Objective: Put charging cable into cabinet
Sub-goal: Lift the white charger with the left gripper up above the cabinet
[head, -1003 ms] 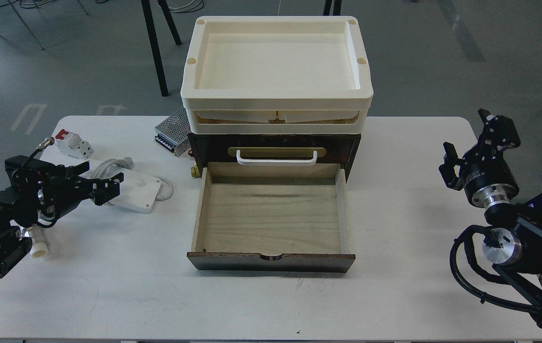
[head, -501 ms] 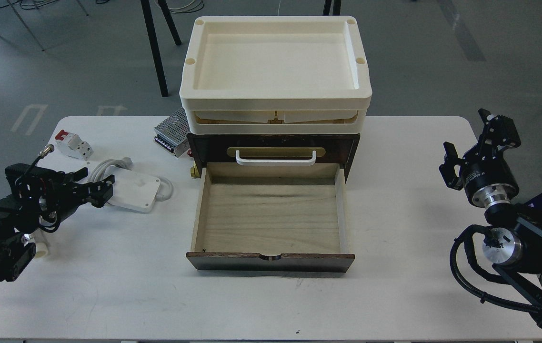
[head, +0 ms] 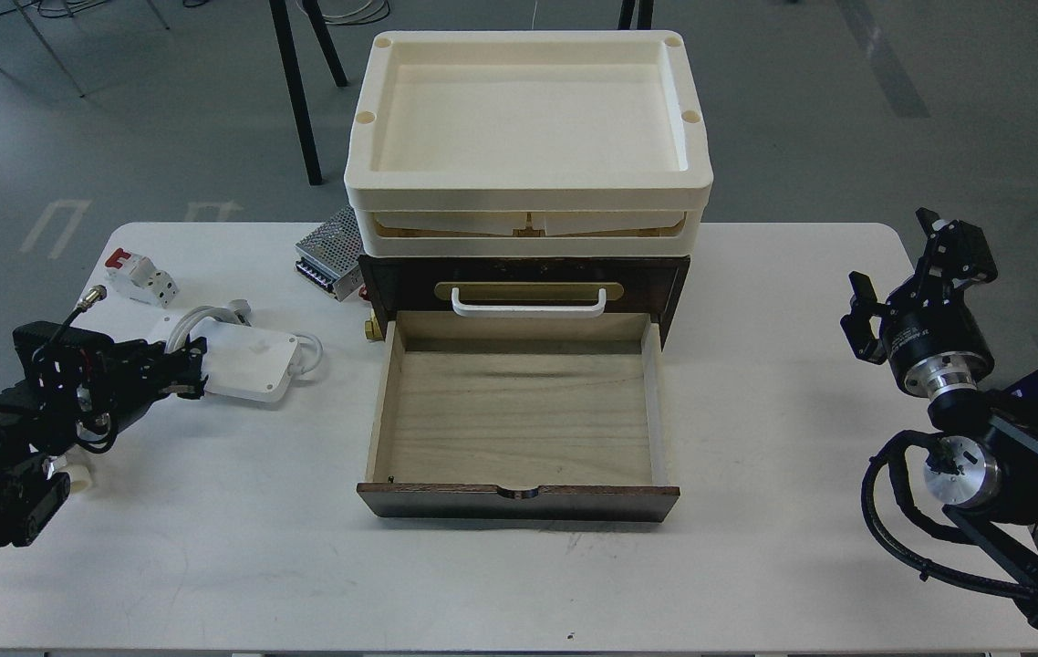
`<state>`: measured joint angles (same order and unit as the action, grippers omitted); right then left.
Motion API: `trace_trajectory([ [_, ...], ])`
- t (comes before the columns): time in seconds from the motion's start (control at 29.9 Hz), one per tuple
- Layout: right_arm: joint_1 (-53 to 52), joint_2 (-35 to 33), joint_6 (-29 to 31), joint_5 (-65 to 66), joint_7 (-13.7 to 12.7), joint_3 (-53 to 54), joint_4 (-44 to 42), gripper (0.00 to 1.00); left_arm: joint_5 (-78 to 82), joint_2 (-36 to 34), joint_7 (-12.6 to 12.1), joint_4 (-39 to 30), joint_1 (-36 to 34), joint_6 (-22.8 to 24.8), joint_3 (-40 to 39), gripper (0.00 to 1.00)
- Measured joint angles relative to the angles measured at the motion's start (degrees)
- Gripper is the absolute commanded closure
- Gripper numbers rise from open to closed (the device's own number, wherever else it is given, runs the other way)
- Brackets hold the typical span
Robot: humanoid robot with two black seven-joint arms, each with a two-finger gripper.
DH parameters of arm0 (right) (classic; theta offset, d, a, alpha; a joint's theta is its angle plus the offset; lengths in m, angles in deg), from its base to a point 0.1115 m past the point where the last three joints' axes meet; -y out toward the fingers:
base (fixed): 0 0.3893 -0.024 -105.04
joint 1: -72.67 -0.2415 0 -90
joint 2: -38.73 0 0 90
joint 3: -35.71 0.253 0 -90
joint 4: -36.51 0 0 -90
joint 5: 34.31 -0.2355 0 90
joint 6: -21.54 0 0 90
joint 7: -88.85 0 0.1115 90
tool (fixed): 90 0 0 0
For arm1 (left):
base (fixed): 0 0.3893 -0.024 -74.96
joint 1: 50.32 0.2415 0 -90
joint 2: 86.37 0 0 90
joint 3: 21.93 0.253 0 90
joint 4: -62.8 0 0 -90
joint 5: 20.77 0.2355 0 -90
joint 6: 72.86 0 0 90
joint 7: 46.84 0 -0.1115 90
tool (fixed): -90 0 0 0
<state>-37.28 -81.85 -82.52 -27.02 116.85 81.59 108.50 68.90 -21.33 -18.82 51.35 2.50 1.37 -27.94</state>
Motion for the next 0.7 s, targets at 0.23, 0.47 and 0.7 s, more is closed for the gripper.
trace_trajectory([
  [0.23,0.0,0.0,0.0,0.0,0.0,0.0,0.0,0.01,-4.8,-0.2,0.0,0.0,-0.4,0.0,-0.1,1.0],
  [0.47,0.0,0.0,0.0,0.0,0.0,0.0,0.0,0.01,-13.9,-4.0,0.0,0.0,-0.7,1.3,-0.4,1.0],
  [0.7,0.0,0.0,0.0,0.0,0.0,0.0,0.0,0.01,-32.3,-9.2,0.0,-0.1,-1.4,10.7,-0.8,1.0],
])
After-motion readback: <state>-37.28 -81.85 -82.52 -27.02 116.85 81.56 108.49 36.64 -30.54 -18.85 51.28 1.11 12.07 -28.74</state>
